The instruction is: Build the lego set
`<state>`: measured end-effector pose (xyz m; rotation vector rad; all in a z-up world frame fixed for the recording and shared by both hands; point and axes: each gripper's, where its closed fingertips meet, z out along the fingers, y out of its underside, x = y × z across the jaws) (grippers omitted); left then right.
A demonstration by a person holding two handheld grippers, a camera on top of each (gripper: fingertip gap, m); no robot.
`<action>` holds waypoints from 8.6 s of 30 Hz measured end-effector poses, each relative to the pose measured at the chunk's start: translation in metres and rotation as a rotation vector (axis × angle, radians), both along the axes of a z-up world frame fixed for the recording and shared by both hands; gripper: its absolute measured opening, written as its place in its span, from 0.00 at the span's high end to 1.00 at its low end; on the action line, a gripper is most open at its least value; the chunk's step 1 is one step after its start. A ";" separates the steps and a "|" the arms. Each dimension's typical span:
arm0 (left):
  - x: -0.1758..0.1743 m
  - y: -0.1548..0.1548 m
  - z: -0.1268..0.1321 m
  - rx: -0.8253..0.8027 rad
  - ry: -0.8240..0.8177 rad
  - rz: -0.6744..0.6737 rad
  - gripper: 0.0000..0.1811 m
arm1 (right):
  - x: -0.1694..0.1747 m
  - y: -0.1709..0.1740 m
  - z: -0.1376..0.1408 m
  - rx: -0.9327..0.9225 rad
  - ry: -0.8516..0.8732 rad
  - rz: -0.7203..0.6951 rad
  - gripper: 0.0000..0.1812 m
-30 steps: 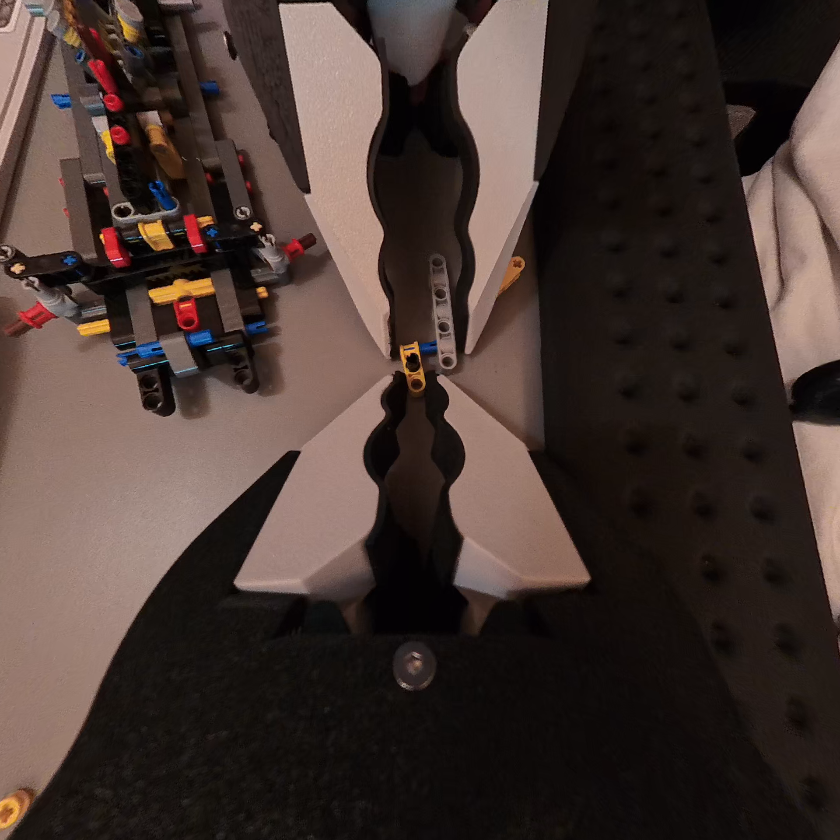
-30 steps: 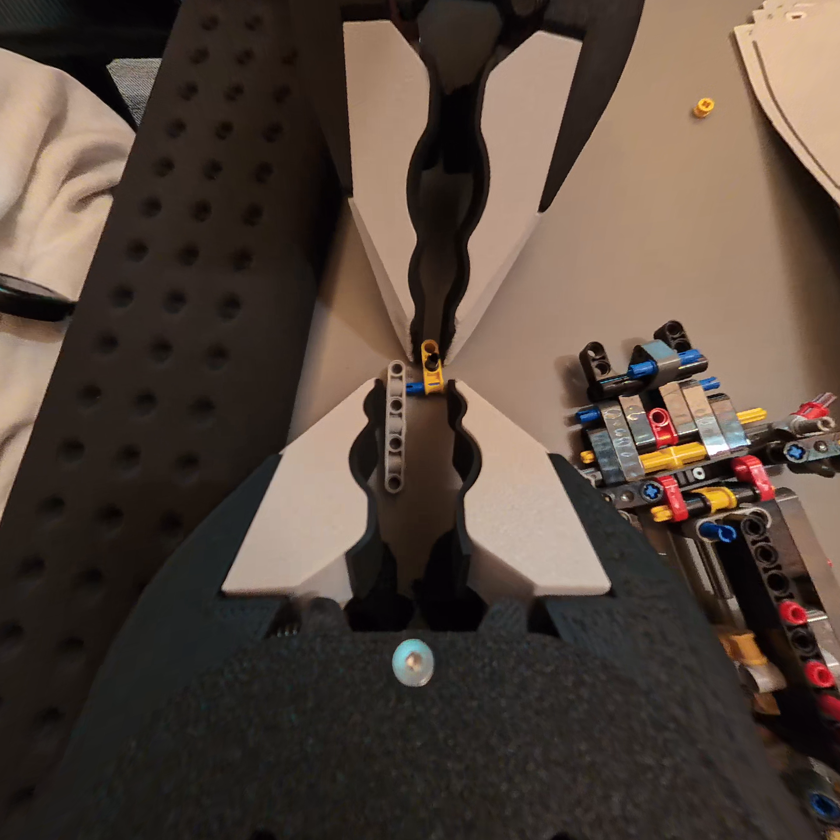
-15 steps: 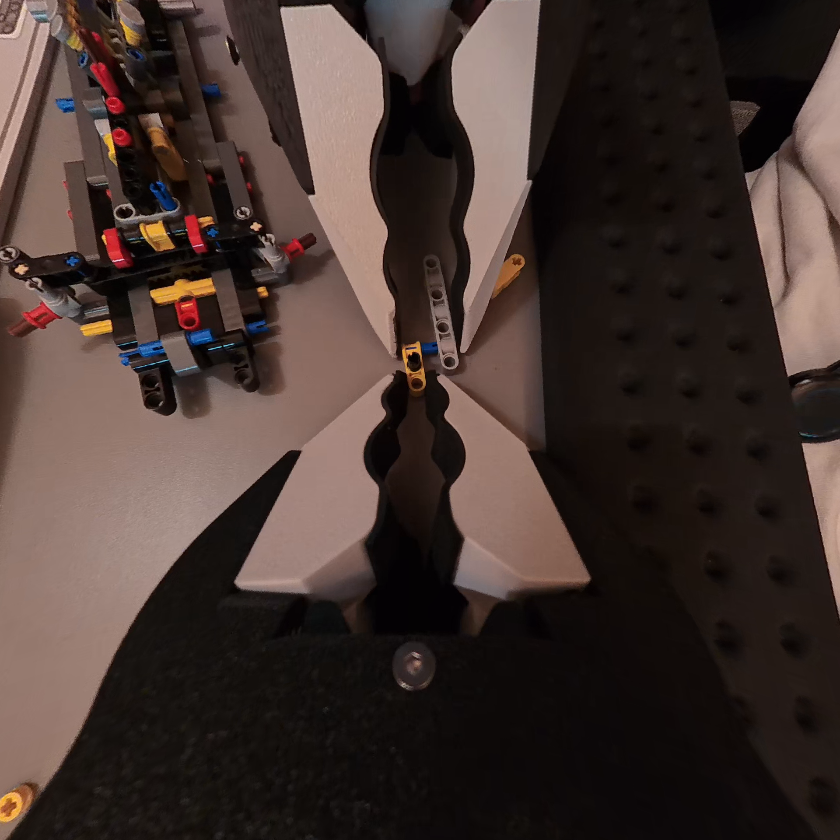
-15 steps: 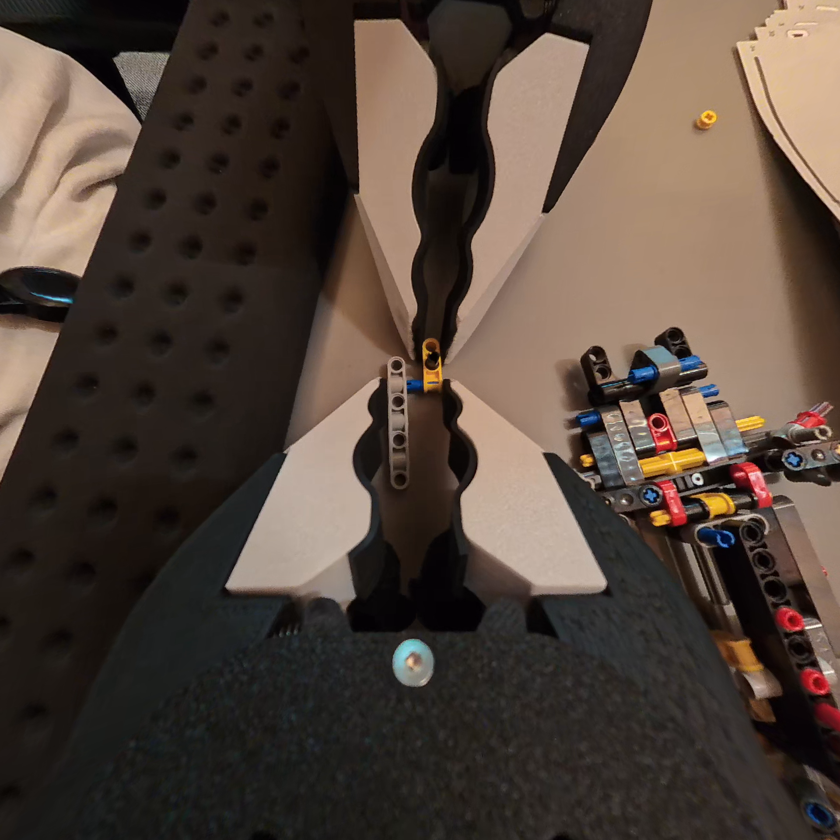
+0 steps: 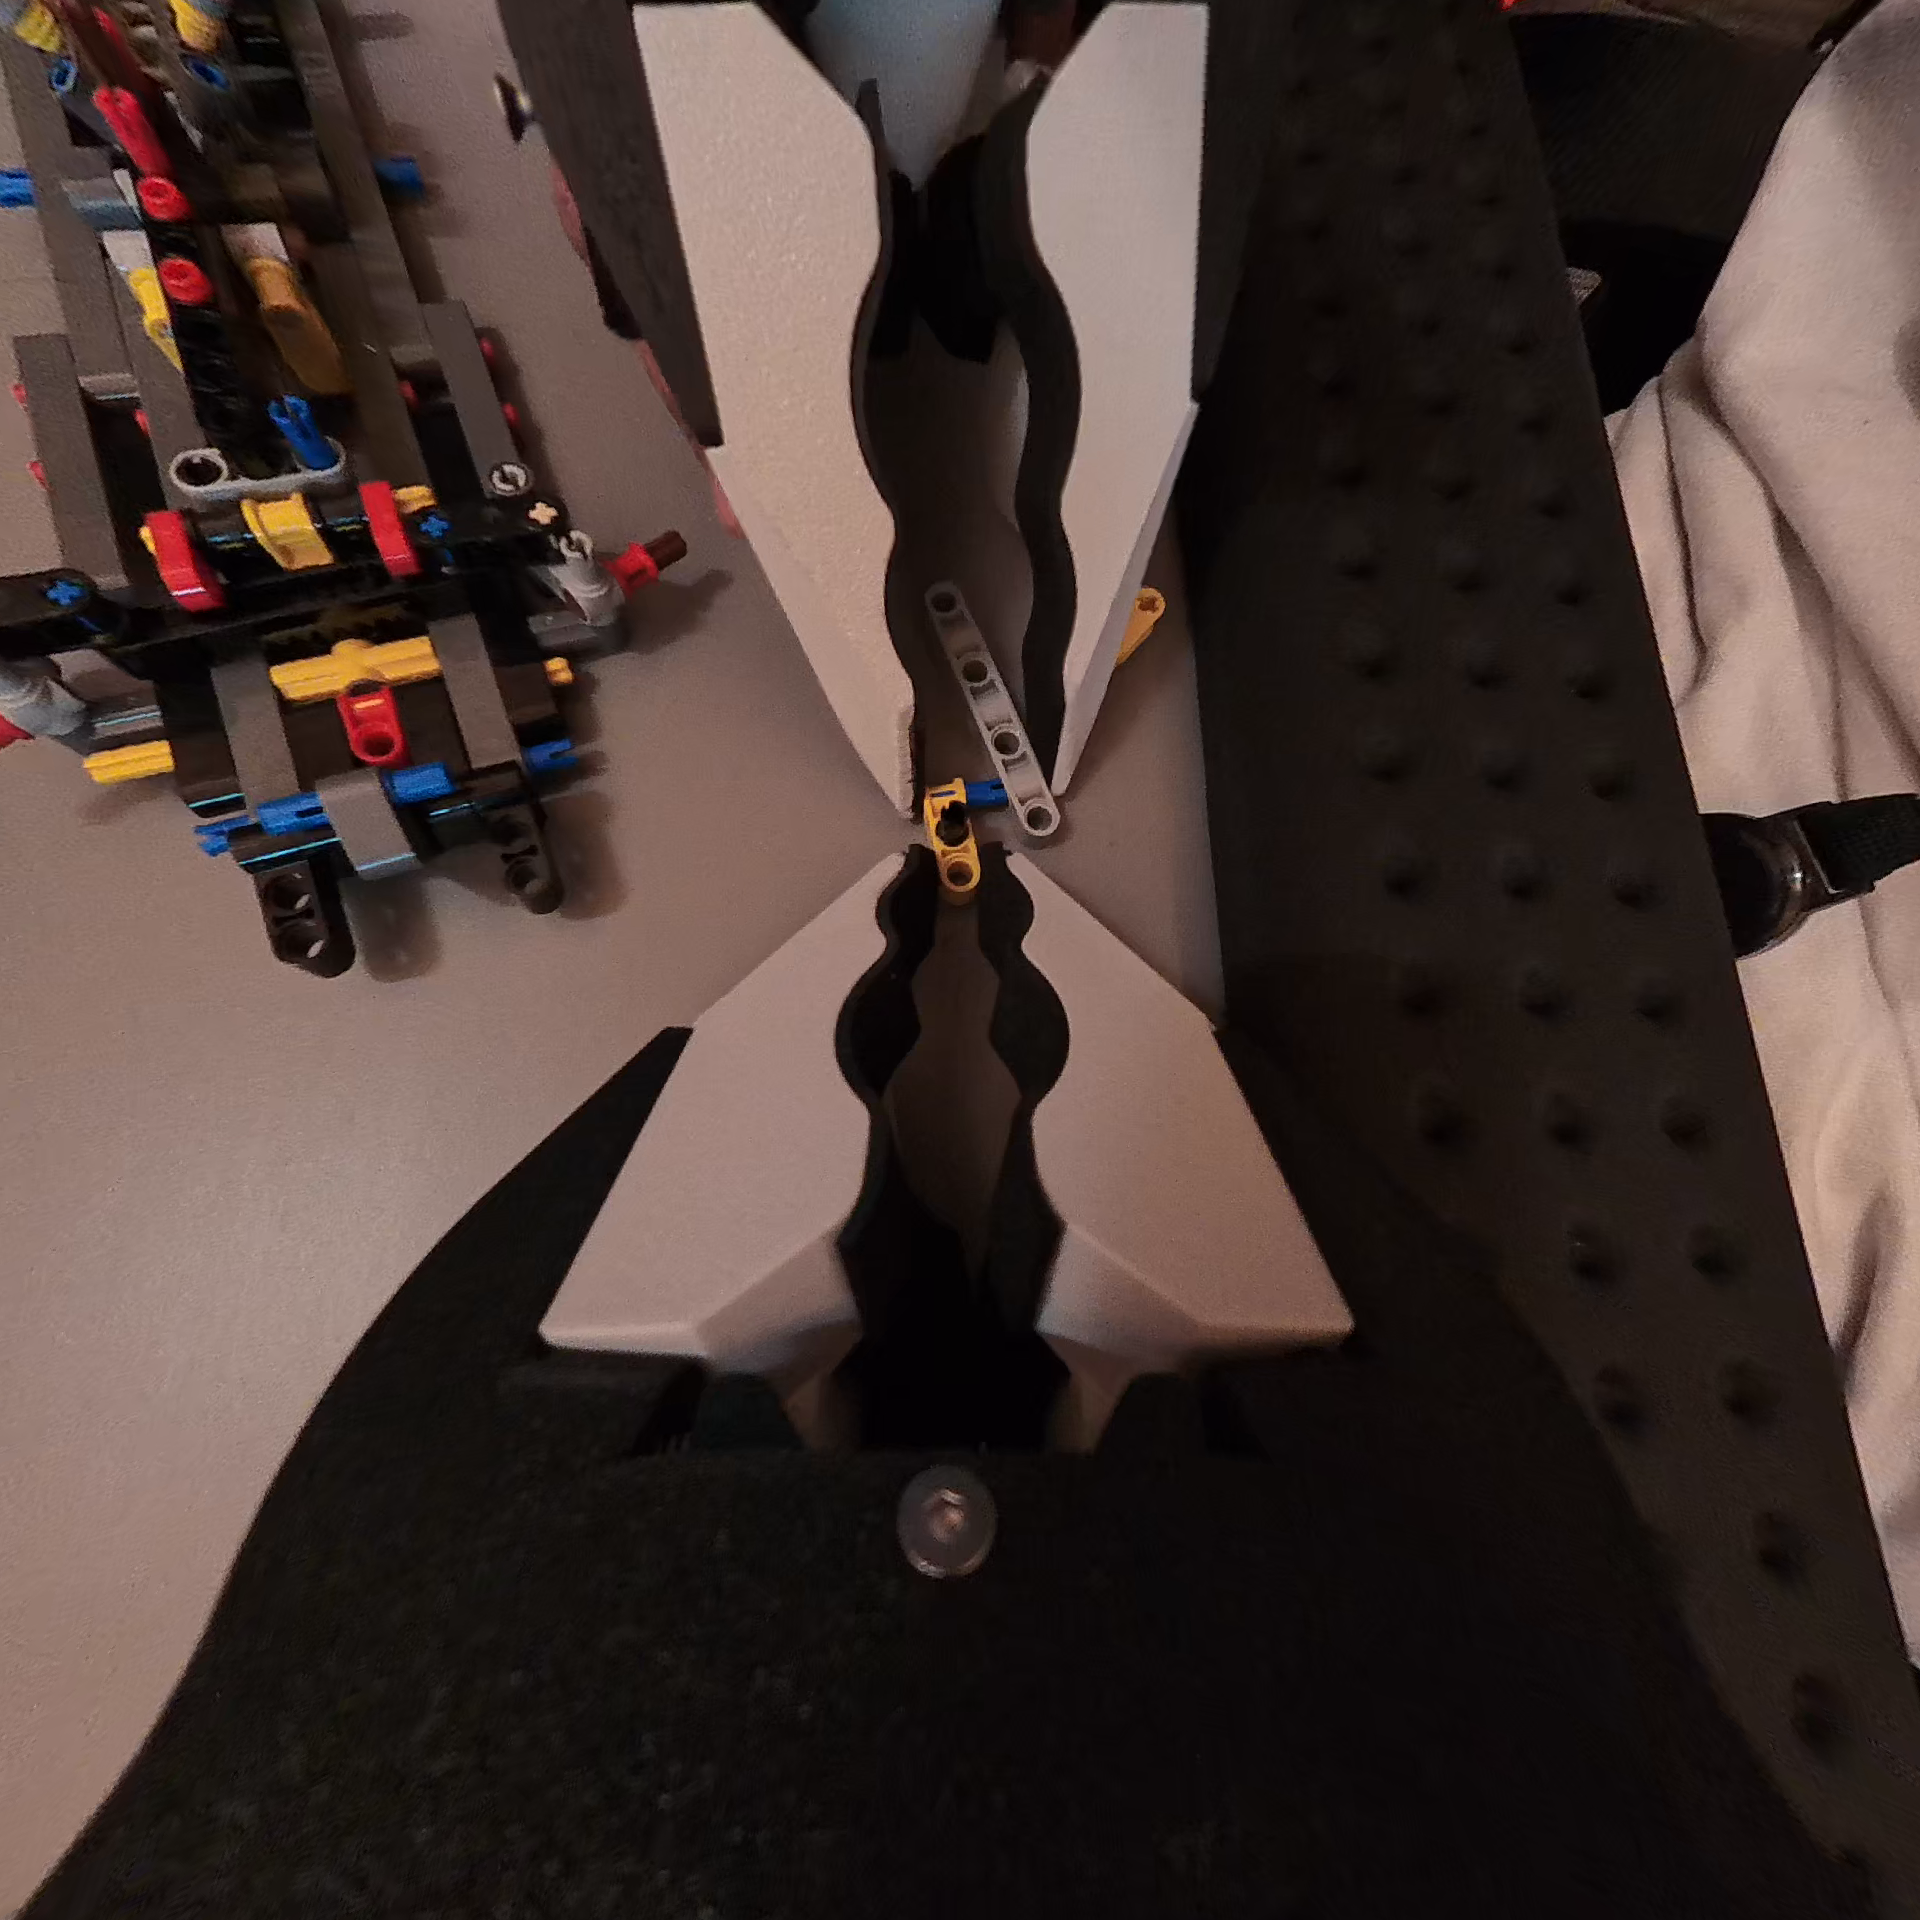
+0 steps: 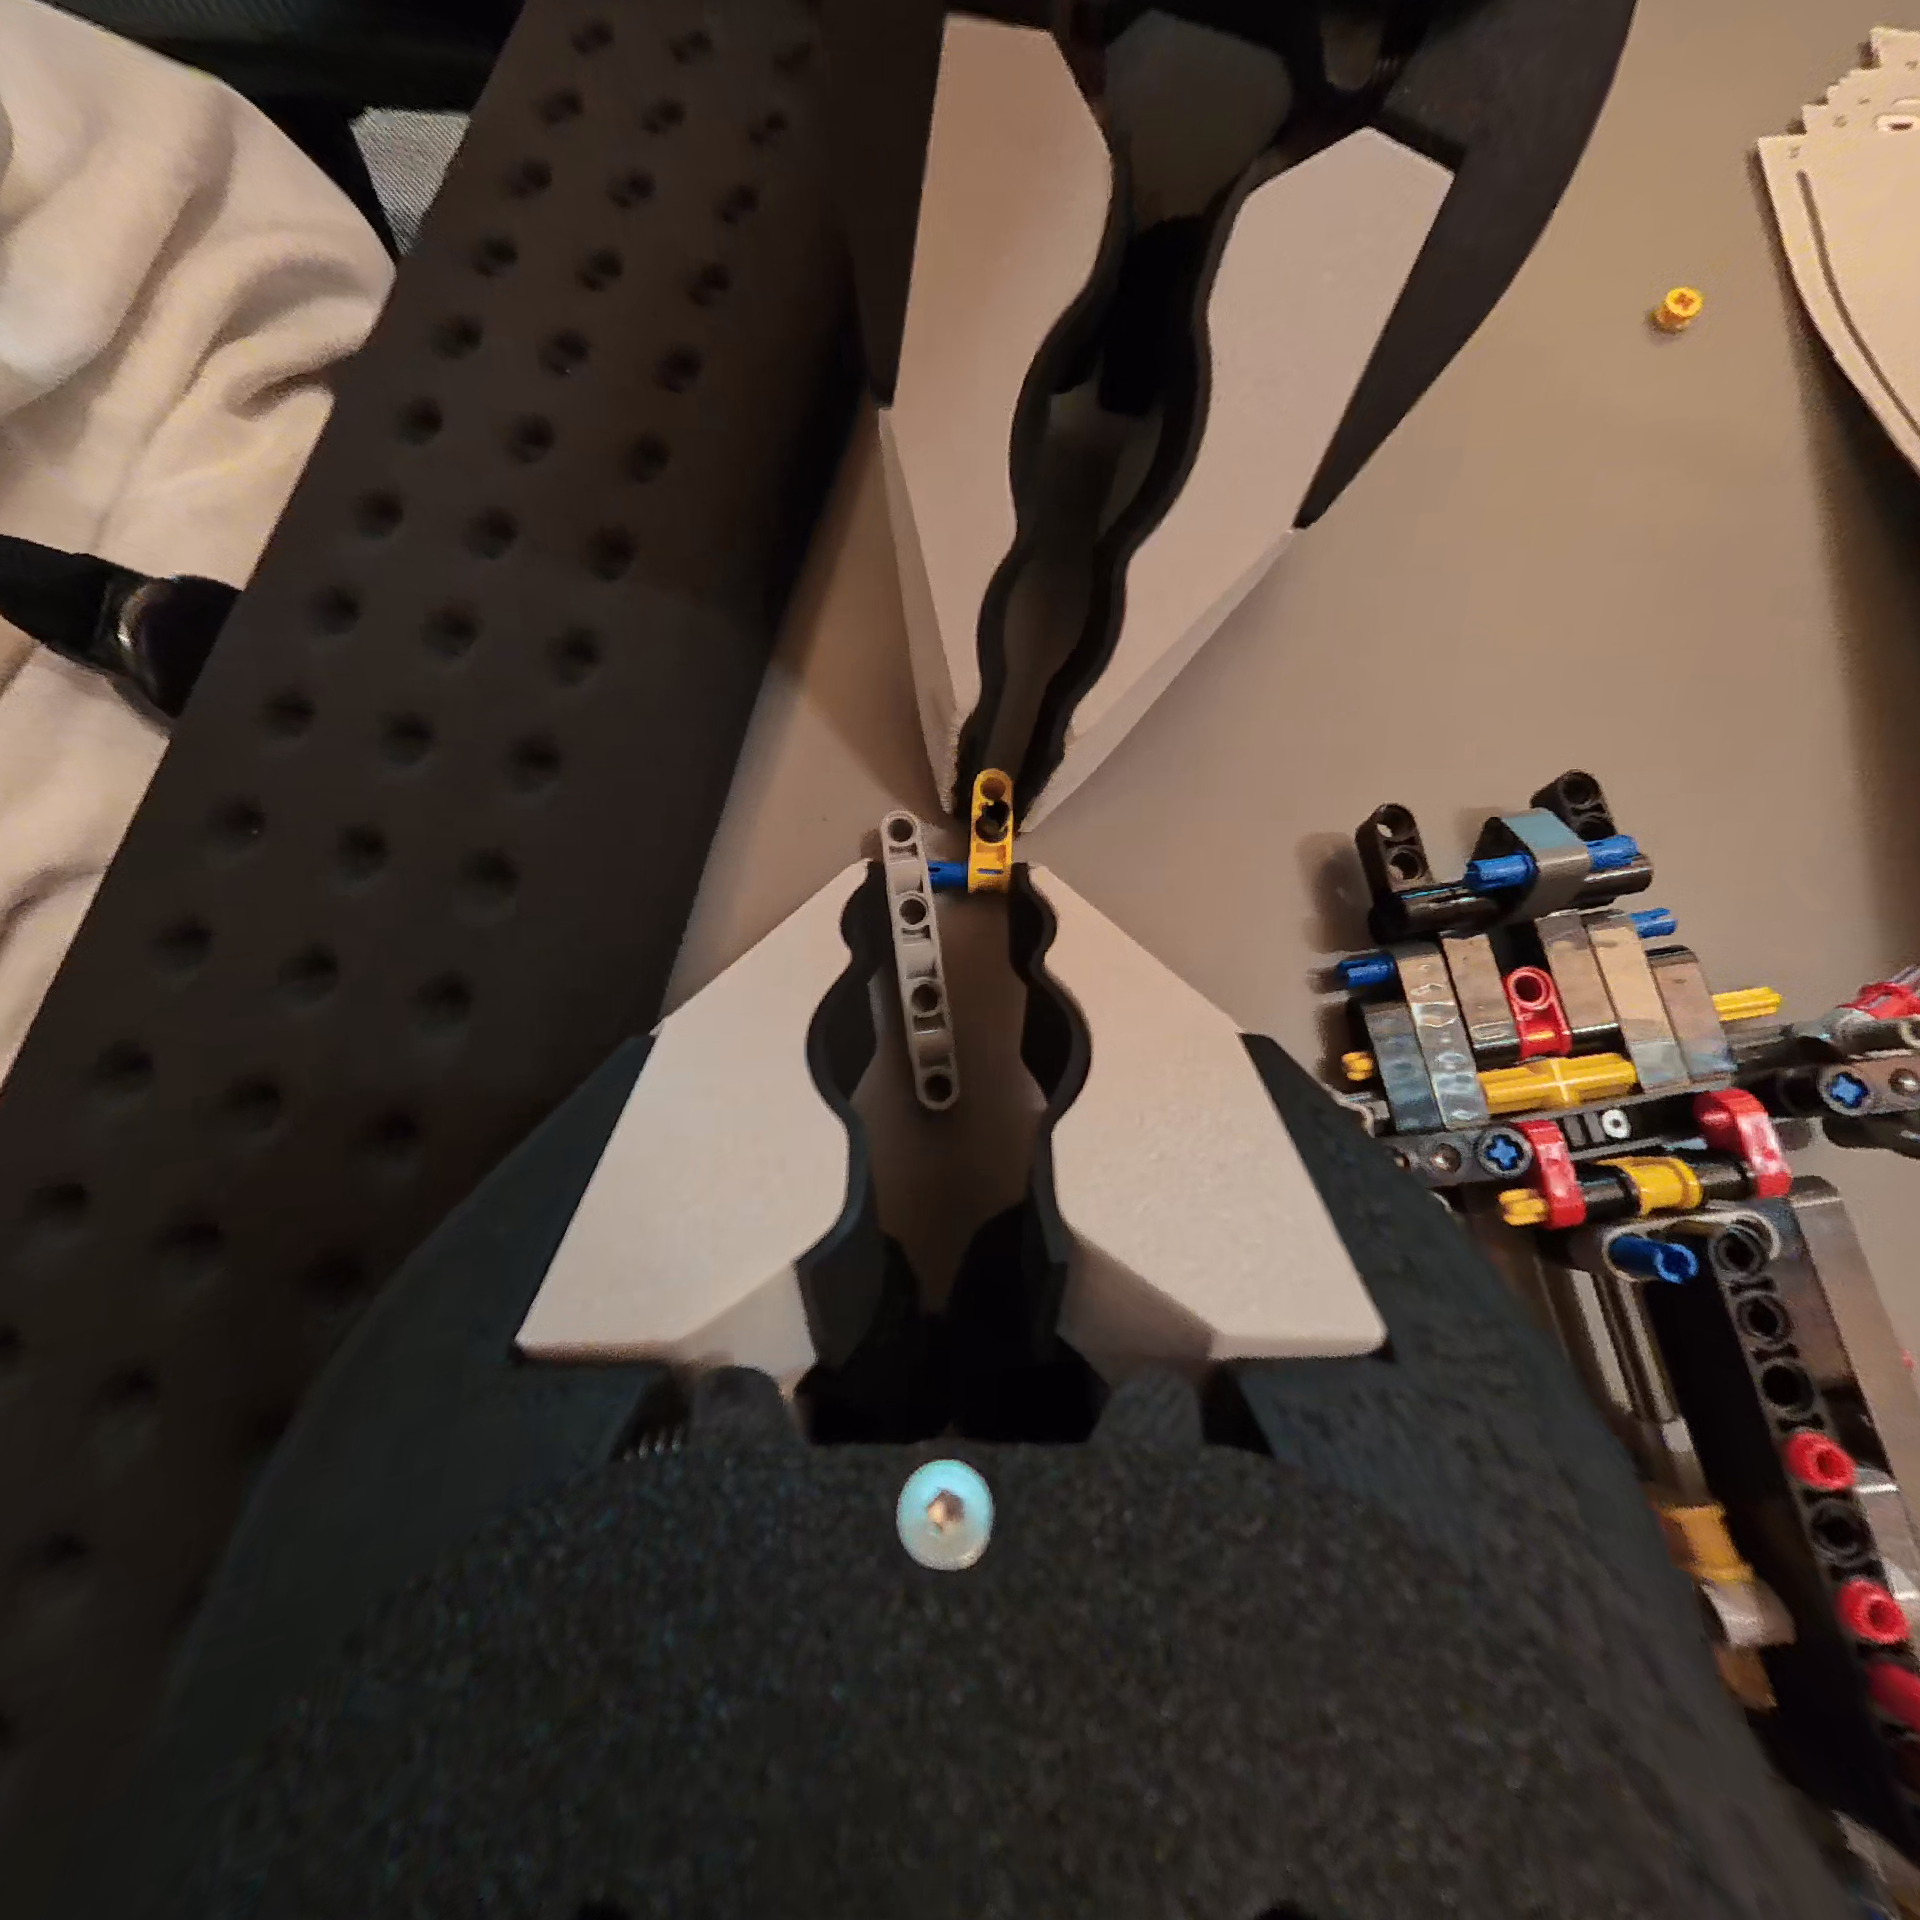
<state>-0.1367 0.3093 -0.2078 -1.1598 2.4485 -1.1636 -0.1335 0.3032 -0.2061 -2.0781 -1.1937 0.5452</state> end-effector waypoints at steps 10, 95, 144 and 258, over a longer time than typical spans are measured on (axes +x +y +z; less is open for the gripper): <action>0.001 0.001 -0.001 0.172 -0.151 -0.004 0.96 | 0.000 0.000 0.000 -0.054 0.022 -0.033 0.88; 0.001 0.016 0.016 0.024 -0.142 0.119 0.97 | 0.001 0.014 0.003 -0.017 -0.009 -0.092 0.87; 0.016 0.021 0.047 0.124 -0.391 0.194 0.91 | 0.008 0.025 0.045 0.223 0.088 -0.158 0.96; 0.030 0.113 0.076 -0.395 -0.279 0.716 0.91 | 0.263 0.041 0.047 0.052 0.217 -1.195 0.96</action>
